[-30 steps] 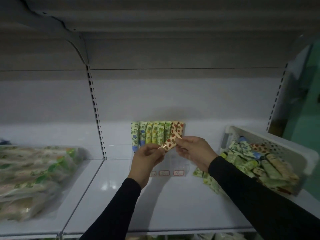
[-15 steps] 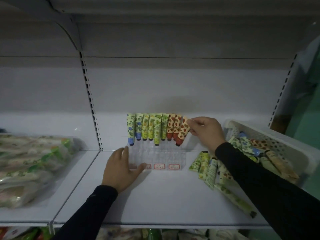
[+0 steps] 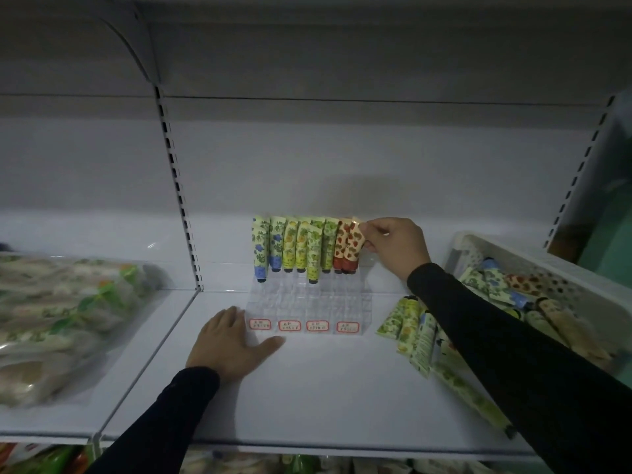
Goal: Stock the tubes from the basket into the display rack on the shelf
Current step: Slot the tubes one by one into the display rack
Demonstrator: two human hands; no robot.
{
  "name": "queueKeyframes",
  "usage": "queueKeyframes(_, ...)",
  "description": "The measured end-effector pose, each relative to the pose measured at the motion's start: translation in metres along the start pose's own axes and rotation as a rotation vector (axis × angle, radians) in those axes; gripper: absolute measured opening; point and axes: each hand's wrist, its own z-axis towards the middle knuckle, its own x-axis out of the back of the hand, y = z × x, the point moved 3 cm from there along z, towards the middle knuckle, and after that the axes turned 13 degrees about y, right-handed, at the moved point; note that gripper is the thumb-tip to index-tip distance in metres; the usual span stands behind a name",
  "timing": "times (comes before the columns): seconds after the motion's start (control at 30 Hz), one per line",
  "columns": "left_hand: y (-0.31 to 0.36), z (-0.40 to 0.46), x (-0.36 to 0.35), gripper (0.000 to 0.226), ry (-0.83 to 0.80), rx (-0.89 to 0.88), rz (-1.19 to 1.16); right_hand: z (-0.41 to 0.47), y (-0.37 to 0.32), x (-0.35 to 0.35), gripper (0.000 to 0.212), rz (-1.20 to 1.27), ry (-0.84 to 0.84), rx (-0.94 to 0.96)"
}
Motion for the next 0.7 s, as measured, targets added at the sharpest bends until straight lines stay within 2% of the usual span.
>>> queueKeyframes(0.23,-0.003,0.0,-0.003,0.085,0.008,0.011,-0.001,0.002,-0.004,-0.014,0.027,-0.103,-0.024,0.075)
queueKeyframes(0.7,-0.001,0.0,-0.001,0.074,0.017,-0.001,-0.018,0.002,-0.007,-0.022,0.027,-0.197,-0.051,0.143)
